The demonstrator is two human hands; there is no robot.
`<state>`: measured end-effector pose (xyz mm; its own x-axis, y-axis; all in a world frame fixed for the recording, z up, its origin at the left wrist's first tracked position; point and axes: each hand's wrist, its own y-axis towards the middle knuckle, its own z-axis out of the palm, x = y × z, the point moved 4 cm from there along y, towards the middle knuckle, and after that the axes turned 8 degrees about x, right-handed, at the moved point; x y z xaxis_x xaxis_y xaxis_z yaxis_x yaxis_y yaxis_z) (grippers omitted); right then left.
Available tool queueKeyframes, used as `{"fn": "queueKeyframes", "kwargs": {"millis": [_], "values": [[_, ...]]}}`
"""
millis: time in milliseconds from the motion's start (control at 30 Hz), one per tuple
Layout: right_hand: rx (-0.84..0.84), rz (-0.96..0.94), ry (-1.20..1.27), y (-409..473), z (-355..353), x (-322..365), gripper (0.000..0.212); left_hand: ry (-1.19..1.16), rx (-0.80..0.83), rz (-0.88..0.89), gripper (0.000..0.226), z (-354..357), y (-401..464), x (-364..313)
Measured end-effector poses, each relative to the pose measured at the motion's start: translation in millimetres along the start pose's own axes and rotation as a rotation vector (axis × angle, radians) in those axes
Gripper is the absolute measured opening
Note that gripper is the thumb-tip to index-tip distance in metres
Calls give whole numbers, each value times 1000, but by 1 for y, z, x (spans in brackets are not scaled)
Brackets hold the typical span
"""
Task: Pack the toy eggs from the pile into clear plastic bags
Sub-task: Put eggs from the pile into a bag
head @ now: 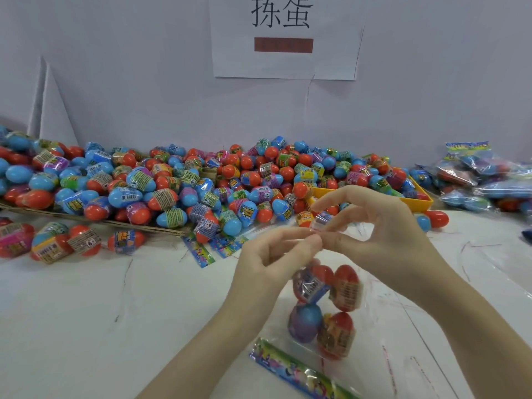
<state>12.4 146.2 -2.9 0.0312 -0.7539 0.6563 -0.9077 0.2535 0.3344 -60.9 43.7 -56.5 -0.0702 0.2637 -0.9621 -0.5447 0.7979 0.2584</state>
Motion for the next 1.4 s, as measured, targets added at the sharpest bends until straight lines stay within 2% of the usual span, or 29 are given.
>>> {"fn": "queueKeyframes", "kwargs": {"millis": [67,200,300,367,600,800,1033,1267,1400], "values": [[-5,-7,-41,0,1,1,30,15,-69,49,8,-2,1,-2],[-101,-109,-188,-4,0,8,21,24,-76,80,18,-3,0,-3],[-294,-265,-564,-9,-3,15,18,12,-73,94,19,-2,0,-3],[-356,-304,-660,-11,-1,15,14,30,-79,106,20,-2,0,-3],[-332,-309,-649,-9,4,15,11,106,-101,176,23,0,-2,-4],[-259,-404,-790,-10,10,17,28,295,-164,223,28,0,-4,-4],[-279,-462,-883,-8,13,18,33,449,-187,261,35,1,-8,-7],[-300,-471,-891,-6,14,16,32,494,-202,267,35,1,-9,-7],[-337,-429,-890,-5,13,13,22,514,-215,269,37,2,-9,-7]]}}
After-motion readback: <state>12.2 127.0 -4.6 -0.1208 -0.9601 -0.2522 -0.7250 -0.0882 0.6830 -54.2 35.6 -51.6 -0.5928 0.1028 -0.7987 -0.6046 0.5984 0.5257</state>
